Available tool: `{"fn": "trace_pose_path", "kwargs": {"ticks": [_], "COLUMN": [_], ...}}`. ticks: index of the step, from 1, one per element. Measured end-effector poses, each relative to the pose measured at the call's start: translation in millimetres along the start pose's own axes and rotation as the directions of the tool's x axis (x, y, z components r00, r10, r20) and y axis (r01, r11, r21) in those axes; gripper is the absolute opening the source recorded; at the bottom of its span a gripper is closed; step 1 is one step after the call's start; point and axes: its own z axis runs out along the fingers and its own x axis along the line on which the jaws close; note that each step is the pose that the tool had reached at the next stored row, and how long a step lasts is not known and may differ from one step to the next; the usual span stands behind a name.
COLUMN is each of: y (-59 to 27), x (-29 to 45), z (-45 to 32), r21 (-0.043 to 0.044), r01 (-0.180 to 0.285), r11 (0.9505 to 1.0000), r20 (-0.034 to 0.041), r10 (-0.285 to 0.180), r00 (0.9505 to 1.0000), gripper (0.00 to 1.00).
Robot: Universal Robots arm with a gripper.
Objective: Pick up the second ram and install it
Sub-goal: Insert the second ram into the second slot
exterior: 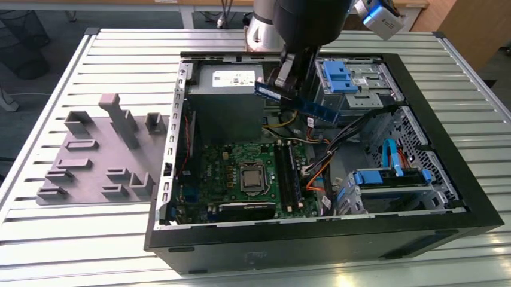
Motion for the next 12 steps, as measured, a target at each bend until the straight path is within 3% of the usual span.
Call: {"fn": "trace_pose_path", "kwargs": {"ticks": [3,6,9,12], "y": [0.0,-0.1,-0.1,-0.2], "x": [0.1,0.1,0.2,0.2], "z": [1.3,2.6,3.9,5.0], "r21": [0.0027,0.0053,0.0077,0.0101], "r01": [-0.054,-0.109,-0.162,-0.217], "r11": [0.9985,0.994,0.9867,0.9761], "r20": [0.0019,0.0038,0.006,0.0083], "r10": [0.054,0.109,0.162,0.217], "r00": [0.9985,0.994,0.9867,0.9762], "gripper": [0.14,0.14,0.14,0.14]}}
